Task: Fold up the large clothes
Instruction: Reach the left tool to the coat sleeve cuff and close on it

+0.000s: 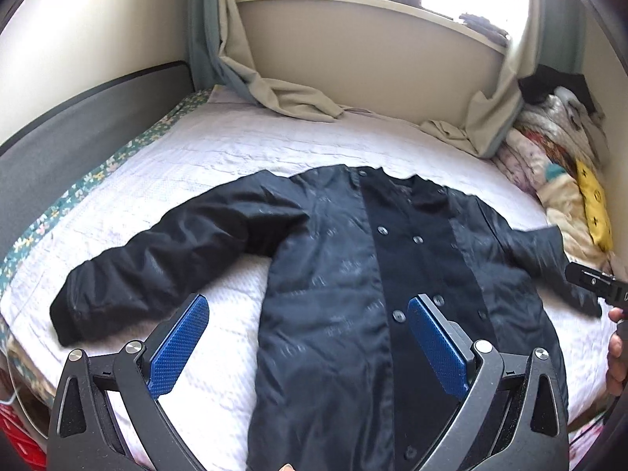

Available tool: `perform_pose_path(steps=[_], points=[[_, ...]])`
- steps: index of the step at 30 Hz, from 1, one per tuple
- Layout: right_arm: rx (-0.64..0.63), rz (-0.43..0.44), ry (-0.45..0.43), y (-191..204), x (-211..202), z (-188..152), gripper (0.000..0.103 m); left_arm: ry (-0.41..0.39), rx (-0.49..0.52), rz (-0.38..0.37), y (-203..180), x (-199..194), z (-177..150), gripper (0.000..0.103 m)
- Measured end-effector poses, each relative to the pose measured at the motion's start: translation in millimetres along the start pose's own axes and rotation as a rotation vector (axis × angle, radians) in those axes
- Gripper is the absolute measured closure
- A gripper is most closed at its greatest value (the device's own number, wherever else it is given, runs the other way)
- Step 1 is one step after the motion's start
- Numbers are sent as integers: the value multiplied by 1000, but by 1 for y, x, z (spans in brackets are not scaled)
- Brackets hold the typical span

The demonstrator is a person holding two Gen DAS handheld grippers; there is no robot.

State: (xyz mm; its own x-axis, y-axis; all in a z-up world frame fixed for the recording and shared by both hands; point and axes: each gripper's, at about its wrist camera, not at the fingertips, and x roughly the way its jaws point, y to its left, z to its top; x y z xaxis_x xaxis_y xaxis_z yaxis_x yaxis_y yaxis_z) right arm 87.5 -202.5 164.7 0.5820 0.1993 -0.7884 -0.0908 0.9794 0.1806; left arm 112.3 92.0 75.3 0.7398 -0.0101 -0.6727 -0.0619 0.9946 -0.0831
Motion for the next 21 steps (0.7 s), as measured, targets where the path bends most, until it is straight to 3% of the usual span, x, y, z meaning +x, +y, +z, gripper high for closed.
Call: perform_pose_path(steps=[5, 10, 17, 18, 21], points=[[10, 1, -56, -14, 26, 7, 0, 41, -63, -3, 17, 24, 12, 1], [-58, -99, 4, -28, 59, -1, 0, 69, -66, -1, 25, 52, 26, 1], [-21, -58, 27, -35, 74, 6, 0, 61, -57, 27, 40, 89, 31, 1], [-26, -52, 32, -33, 77, 6, 0, 79, -71, 60, 45, 95, 28, 1], [-44, -45, 42, -26, 82, 6, 0, 87, -143, 42, 63, 98, 27, 1]])
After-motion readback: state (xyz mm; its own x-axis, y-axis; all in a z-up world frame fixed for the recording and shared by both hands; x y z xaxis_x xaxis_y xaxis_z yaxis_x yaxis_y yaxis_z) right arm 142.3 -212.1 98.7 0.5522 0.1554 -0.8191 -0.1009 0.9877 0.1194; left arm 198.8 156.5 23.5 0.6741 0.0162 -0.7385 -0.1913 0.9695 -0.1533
